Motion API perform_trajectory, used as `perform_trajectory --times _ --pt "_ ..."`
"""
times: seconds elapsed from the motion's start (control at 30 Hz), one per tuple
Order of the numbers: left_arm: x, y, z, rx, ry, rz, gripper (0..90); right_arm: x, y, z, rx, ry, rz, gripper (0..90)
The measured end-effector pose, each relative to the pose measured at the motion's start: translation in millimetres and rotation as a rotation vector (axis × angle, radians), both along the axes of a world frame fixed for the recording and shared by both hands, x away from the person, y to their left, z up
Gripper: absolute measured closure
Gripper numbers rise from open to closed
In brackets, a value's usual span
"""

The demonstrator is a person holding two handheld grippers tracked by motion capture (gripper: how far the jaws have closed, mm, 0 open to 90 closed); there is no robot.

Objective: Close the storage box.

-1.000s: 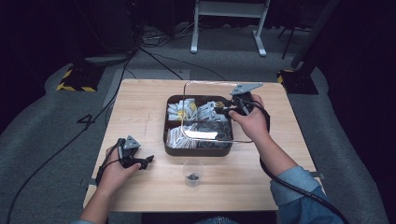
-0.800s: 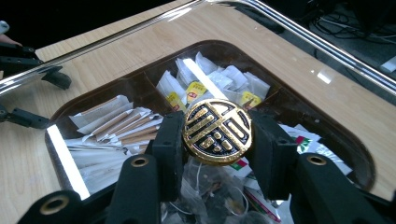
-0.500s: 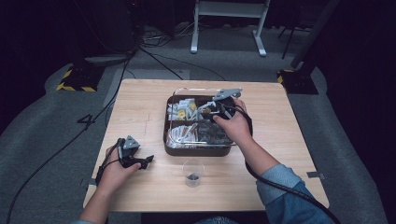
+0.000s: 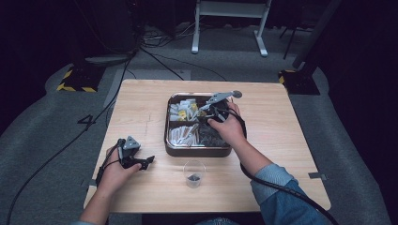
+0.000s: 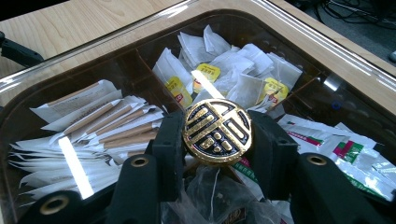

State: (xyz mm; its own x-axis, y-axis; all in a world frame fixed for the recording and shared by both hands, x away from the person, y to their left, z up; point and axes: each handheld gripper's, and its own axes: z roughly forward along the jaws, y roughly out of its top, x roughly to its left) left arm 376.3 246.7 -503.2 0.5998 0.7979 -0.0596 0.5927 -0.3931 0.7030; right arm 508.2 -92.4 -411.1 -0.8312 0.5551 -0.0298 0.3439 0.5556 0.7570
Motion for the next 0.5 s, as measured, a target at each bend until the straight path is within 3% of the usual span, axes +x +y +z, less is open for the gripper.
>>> perform_trajectory --times 0.5 --pt "0.2 0.6 0.0 -0.004 -0.001 0.001 20.1 5.0 8.2 -12.8 -0.009 0.024 -0.001 58.8"
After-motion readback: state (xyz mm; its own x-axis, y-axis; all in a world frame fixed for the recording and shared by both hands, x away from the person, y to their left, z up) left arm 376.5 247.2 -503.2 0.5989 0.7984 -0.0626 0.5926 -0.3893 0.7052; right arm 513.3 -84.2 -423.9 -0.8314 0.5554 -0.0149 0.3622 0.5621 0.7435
